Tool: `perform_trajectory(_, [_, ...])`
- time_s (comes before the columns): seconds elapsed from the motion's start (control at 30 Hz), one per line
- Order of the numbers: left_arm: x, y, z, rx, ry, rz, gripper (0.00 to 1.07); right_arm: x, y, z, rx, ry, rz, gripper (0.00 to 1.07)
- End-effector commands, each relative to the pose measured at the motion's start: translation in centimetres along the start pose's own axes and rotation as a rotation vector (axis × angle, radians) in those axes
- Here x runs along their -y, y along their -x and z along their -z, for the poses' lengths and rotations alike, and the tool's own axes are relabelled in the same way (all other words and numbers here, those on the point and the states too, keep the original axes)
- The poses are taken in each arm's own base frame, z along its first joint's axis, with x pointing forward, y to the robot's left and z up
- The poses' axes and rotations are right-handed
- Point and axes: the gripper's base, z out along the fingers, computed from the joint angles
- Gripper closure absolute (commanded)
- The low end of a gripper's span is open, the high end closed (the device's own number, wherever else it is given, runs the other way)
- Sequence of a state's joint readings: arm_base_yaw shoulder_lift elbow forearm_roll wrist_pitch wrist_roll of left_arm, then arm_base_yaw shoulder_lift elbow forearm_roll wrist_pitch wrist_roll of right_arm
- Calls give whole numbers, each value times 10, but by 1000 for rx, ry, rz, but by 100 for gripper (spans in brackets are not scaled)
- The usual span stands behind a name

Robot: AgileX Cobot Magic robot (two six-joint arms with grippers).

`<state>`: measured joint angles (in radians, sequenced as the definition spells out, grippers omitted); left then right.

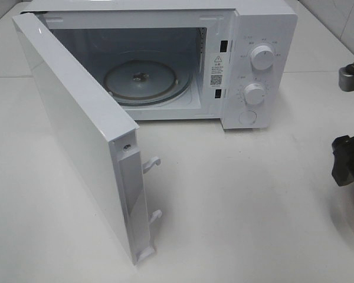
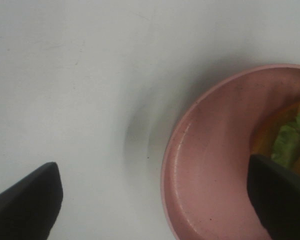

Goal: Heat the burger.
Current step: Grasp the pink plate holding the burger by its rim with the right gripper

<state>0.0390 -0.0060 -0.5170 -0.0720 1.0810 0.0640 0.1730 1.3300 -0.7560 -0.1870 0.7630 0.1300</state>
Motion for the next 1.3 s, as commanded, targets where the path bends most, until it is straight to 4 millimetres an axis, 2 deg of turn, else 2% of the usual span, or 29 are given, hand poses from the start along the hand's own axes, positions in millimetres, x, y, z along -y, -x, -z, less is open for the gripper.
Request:
perform_trajectory(0.03, [1, 0, 2, 24, -5, 6, 6, 13, -3, -7, -10, -29, -19, 14])
perform_trajectory(0.2, [1, 0, 2, 24, -5, 6, 6, 14, -12, -27, -25, -23, -32, 16])
perform_trajectory(0.53, [1, 0, 2, 24, -5, 6, 6, 9, -18, -48, 12, -1, -15, 18])
perform_trajectory(0.73, [1, 0, 2, 24, -5, 6, 6, 7, -20, -65, -55, 4, -6, 19])
perform_trajectory(0.87, [1, 0, 2, 24, -5, 6, 6, 13, -23, -79, -103, 0, -31, 21])
perform_trajectory(1.3, [1, 0, 2, 24, -5, 6, 6, 28, -30, -98, -176, -9, -95, 24])
